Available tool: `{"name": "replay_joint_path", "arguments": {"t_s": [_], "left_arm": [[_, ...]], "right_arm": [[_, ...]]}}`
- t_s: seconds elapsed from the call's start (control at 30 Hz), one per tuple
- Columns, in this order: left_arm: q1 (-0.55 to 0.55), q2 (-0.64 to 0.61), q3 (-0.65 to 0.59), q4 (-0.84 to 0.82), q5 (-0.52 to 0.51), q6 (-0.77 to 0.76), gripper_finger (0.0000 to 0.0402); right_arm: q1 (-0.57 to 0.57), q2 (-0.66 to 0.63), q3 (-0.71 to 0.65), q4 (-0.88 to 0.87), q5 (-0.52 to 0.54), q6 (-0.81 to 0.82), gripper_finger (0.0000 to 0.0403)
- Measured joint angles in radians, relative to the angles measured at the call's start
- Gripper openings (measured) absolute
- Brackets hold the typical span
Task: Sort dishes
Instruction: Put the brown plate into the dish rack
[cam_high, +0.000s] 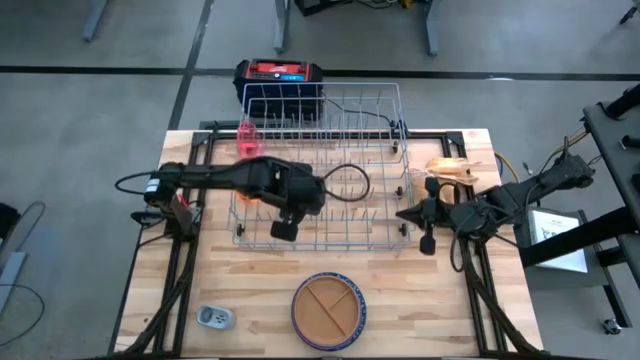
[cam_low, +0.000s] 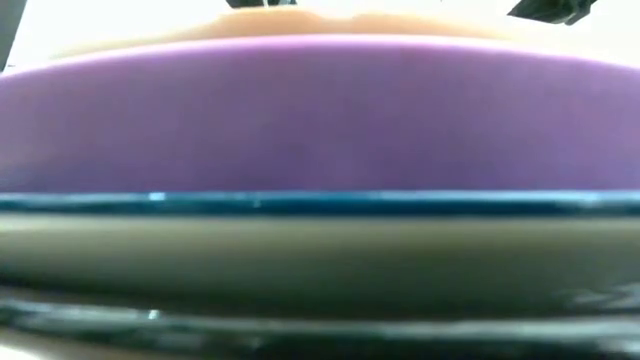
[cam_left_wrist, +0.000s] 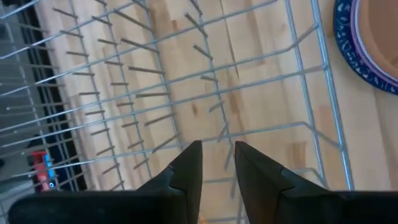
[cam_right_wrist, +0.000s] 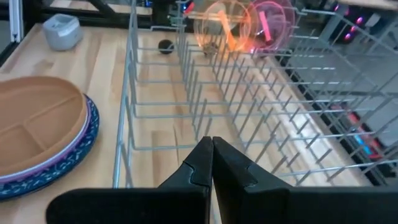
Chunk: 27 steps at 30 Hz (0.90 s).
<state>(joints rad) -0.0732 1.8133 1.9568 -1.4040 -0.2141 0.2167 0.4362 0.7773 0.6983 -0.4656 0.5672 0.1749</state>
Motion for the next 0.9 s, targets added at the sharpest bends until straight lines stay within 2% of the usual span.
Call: {"name": "replay_joint_path", "arguments": {"t_s": [0.2,0.33,0.63,0.9], "left_arm": [[-0.058,-0.005,0.056,-0.041,-0.001,-0.129,0.0077],[-0.136,-0.008,0.068,-0.073,0.001,-0.164,0.0077],[-0.321,-0.011,0.024,-0.049,-0.012,-0.356,0.0077],[-0.432,-0.011,-0.119,0.067,-0.014,-0.489,0.0077]], "right_arm": [[0.020,0.038,0.000,0.008,-0.150,0.104,0.0000],[0.075,0.094,0.000,0.009,-0.184,0.189,0.0000],[0.247,0.248,0.001,0.109,-0.175,0.378,0.0000],[0.275,0.435,0.001,0.241,-0.168,0.480,0.0000]]}}
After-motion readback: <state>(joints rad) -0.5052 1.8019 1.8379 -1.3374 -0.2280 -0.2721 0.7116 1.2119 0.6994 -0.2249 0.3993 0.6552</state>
